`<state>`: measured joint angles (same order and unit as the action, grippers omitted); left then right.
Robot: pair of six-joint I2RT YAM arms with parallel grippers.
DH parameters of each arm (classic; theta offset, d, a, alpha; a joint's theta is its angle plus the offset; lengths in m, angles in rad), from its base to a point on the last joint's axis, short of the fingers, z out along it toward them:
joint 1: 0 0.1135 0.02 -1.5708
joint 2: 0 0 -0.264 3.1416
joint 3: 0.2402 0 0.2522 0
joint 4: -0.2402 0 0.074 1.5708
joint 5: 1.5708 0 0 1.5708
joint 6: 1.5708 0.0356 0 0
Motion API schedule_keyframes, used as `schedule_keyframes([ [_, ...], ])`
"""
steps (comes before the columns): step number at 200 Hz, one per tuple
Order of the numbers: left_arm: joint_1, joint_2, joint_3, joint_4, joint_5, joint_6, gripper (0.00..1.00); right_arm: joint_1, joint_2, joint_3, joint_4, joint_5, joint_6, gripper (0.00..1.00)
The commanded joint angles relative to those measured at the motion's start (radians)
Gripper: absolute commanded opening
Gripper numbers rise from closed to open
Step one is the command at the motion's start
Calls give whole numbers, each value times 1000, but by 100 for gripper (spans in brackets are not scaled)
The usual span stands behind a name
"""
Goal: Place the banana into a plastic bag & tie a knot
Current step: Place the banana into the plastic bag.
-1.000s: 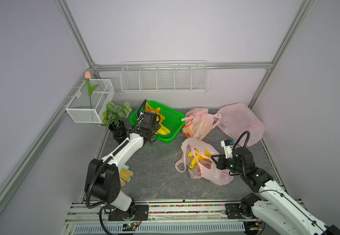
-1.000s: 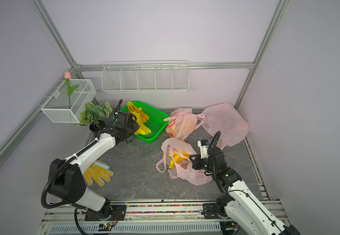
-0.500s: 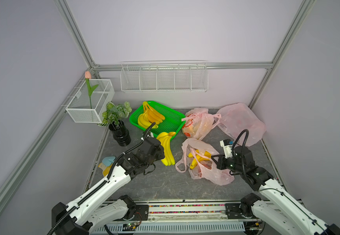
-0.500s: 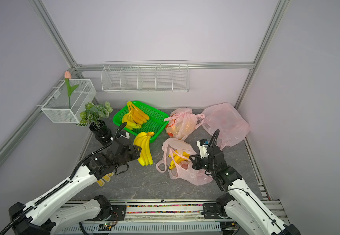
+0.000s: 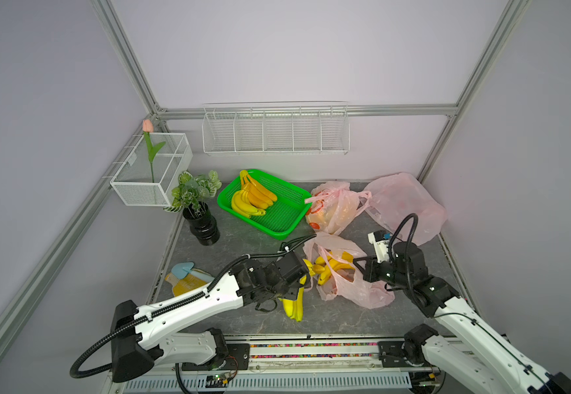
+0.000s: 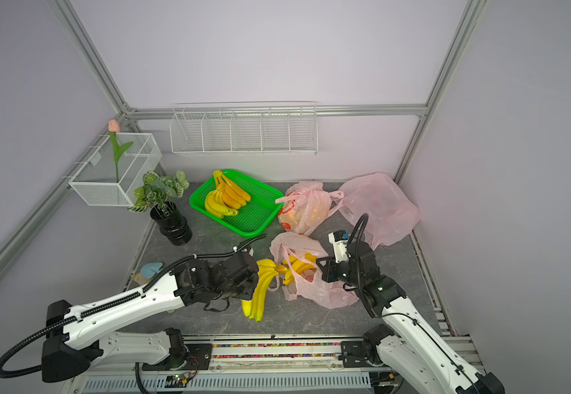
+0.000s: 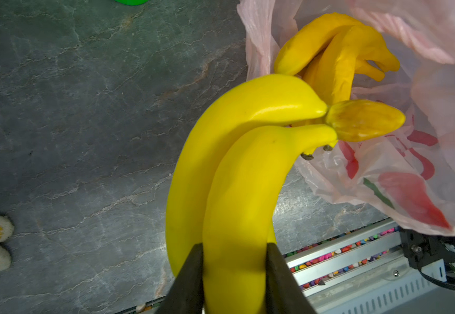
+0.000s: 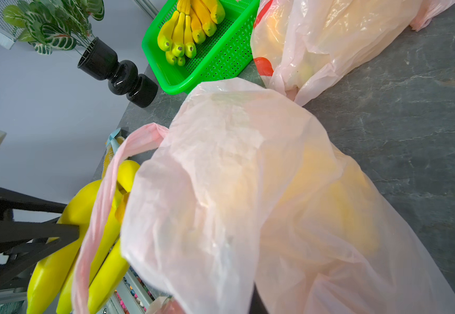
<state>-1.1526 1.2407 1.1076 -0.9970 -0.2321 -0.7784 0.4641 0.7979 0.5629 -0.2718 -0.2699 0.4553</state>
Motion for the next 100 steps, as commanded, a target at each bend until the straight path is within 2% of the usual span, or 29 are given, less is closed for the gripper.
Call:
schedule_keyframes([
  [1, -11, 70, 75, -43, -24, 30, 4, 21, -6, 20, 46, -37, -16, 7],
  [57, -13, 257, 284, -110, -58, 122, 5, 83, 5, 13, 75, -58, -36, 7],
  [100, -14, 396, 434, -131, -7, 186, 5, 99, 4, 20, 96, -78, -38, 7],
])
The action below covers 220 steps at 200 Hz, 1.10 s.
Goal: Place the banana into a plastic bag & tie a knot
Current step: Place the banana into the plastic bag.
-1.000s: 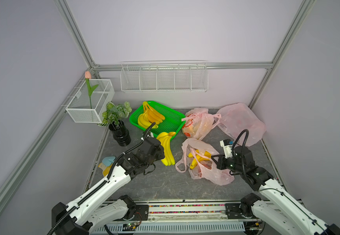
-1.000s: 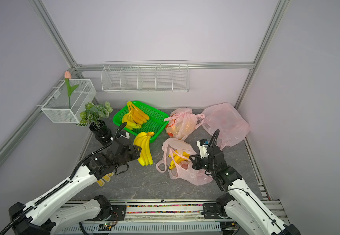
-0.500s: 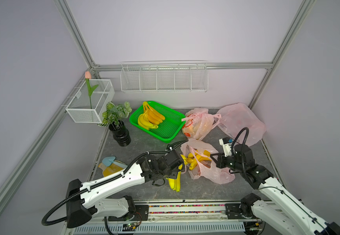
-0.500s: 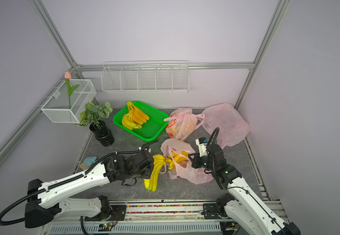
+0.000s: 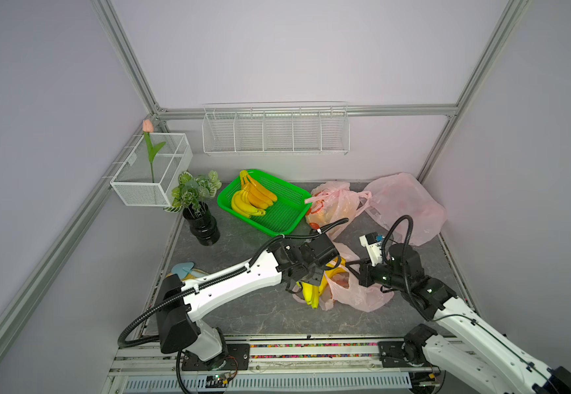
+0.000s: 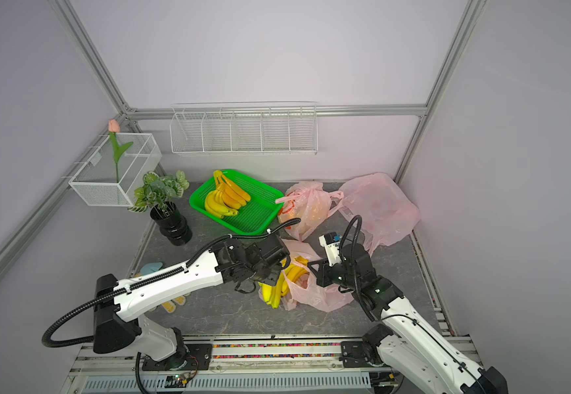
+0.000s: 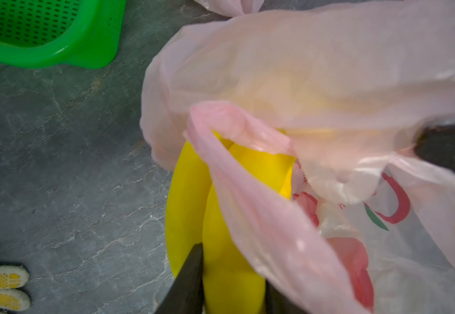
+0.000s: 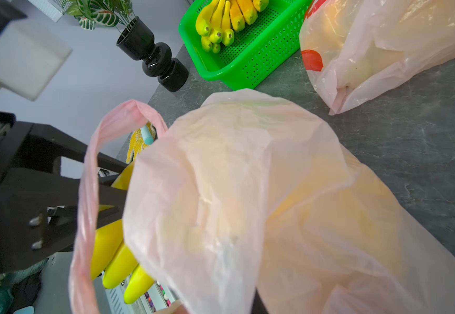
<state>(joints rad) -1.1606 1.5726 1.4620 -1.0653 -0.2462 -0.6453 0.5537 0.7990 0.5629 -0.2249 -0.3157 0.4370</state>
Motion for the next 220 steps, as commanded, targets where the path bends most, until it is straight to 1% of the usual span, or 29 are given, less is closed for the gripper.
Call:
schedule_keyframes([
  [1, -6, 67, 83, -62, 8, 54, 5, 9, 3, 20, 49, -34, -19, 7],
  [19, -6, 116, 129, -62, 21, 74, 5, 10, 11, 20, 64, -45, -15, 7],
  [42, -6, 166, 185, -54, 16, 79, 7, 11, 31, 13, 81, -54, -5, 7],
  [60, -6, 211, 227, -55, -12, 101, 7, 10, 39, -3, 108, -54, 10, 7],
  [69, -6, 223, 232, -39, -50, 98, 7, 9, 41, -10, 122, -56, 19, 7],
  [81, -1, 224, 208, 16, -92, 106, 8, 9, 41, -20, 134, -55, 27, 7],
  [99, 17, 216, 165, 101, -124, 126, 10, 8, 42, -31, 142, -47, 38, 7],
  [113, 39, 206, 112, 185, -117, 135, 12, 2, 41, -39, 147, -43, 47, 7],
  [125, 64, 201, 65, 258, -96, 150, 16, -3, 42, -45, 153, -42, 52, 7],
  [140, 92, 215, 32, 301, -89, 152, 20, -15, 45, -53, 157, -40, 60, 7],
  [148, 103, 228, 25, 307, -93, 151, 25, -22, 46, -57, 157, -40, 64, 7],
  [158, 107, 242, 17, 307, -106, 148, 38, -33, 43, -61, 160, -40, 72, 7],
  [166, 107, 243, 10, 313, -106, 148, 45, -40, 42, -67, 162, -39, 78, 7],
  [187, 99, 197, -26, 337, -84, 147, 57, -60, 43, -71, 150, -20, 89, 7],
  [206, 72, 129, -62, 343, -102, 149, 69, -81, 51, -75, 147, -1, 108, 7],
  [220, 36, 72, -95, 338, -126, 151, 74, -98, 58, -73, 152, 3, 122, 7],
])
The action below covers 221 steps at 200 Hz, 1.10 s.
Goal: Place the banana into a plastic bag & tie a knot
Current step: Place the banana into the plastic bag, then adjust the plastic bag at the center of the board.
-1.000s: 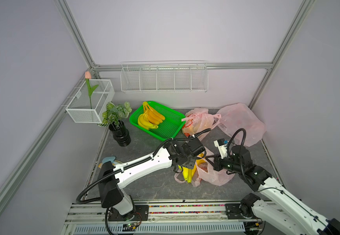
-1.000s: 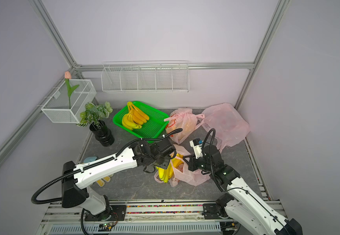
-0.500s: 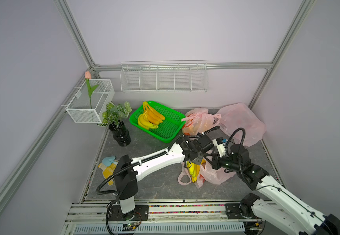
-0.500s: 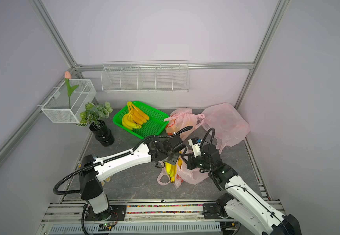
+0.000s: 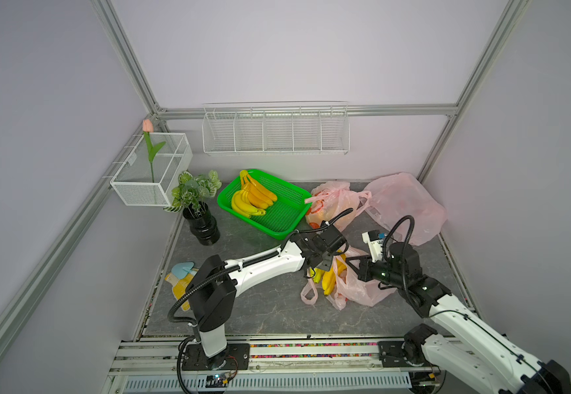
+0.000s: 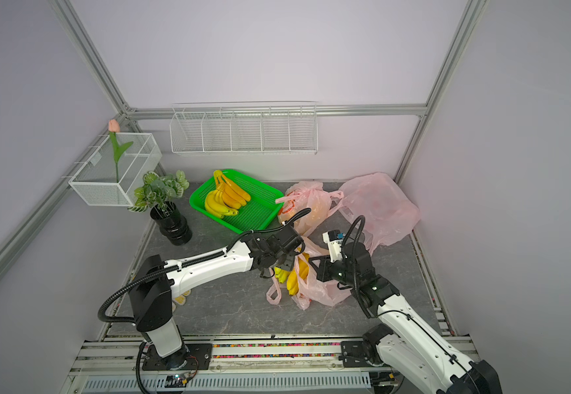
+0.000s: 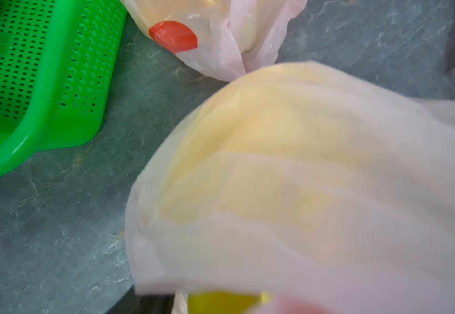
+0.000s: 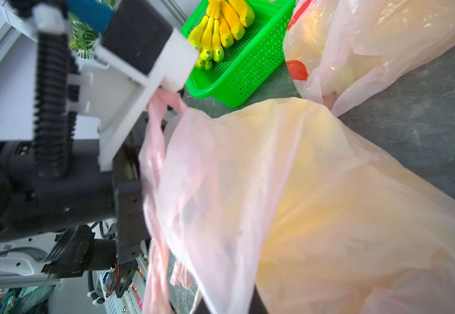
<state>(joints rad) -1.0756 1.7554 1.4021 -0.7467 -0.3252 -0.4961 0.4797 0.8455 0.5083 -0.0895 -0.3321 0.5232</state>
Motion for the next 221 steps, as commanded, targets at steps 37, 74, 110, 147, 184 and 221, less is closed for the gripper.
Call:
schedule_keyframes([
  [37, -155, -343, -228, 54, -106, -42, 81, -50, 26, -10, 14, 26, 42, 7],
  [74, -172, -546, -472, 120, -31, -104, 82, -59, 33, -9, 5, 33, 28, 7],
  [110, -173, -570, -610, 272, 74, -111, 81, -63, 40, -11, 11, 34, 26, 7],
  [147, -174, -449, -588, 307, 50, -97, 77, -64, 37, -10, 8, 22, 27, 7],
  [184, -173, -347, -534, 304, -25, -116, 63, -64, 34, -17, 4, 20, 26, 7],
  [221, -173, -352, -506, 266, -81, -111, 24, -68, 28, -7, -23, 40, 10, 7],
])
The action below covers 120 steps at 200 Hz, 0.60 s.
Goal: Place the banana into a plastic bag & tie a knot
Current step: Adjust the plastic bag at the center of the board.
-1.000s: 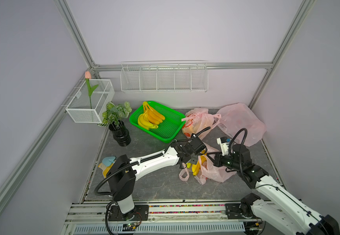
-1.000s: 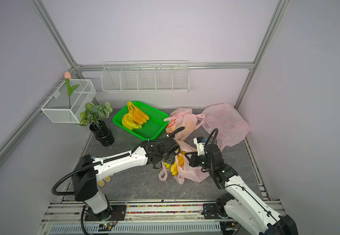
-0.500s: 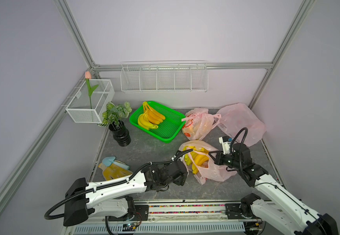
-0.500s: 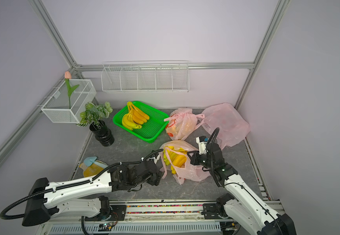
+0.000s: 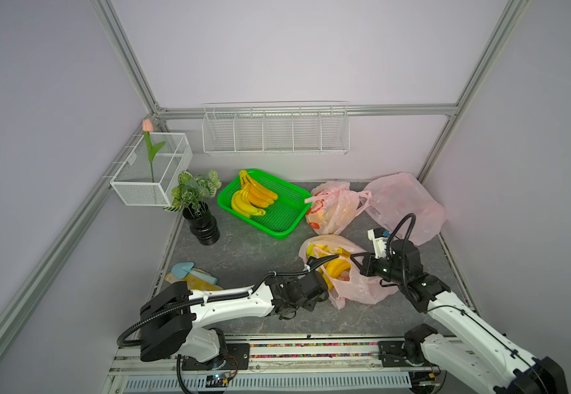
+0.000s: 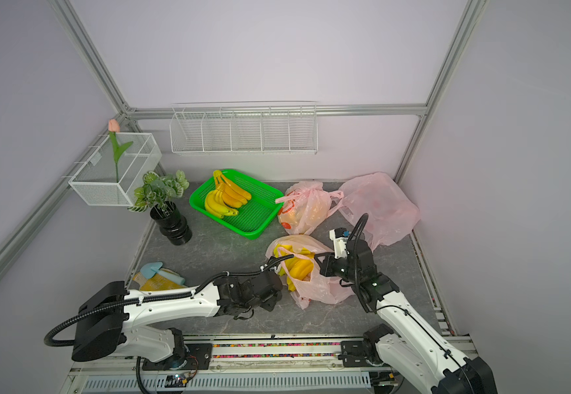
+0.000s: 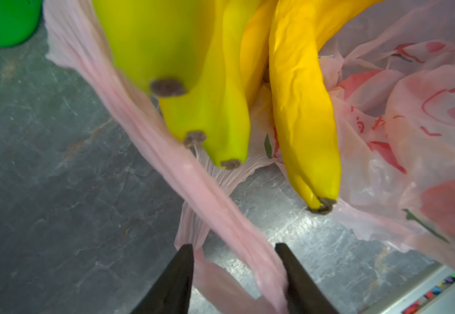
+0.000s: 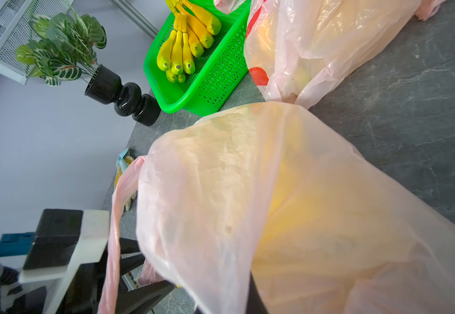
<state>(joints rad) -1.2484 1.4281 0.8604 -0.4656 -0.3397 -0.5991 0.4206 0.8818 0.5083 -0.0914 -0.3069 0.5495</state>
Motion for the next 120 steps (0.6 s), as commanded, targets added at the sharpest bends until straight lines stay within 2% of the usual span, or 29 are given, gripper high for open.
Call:
schedule_keyframes([
  [1, 0, -28, 37, -16, -68, -8, 22, -9, -8, -6, -22, 16, -17, 7],
  [13, 0, -74, 37, -32, -86, -8, 8, -15, 6, 8, -35, 24, -31, 7],
  [26, 0, -144, 43, -55, -124, -7, 1, -28, 33, 29, -37, 28, -46, 7],
  [51, 3, -279, 65, -40, -201, 34, 0, -64, 118, 103, -28, 5, -61, 7],
  [85, 14, -362, 225, -125, -268, 102, 0, -73, 221, 244, -46, 22, -105, 7],
  [120, 59, -399, 257, -76, -201, 124, 0, -72, 295, 315, -47, 22, -147, 7],
])
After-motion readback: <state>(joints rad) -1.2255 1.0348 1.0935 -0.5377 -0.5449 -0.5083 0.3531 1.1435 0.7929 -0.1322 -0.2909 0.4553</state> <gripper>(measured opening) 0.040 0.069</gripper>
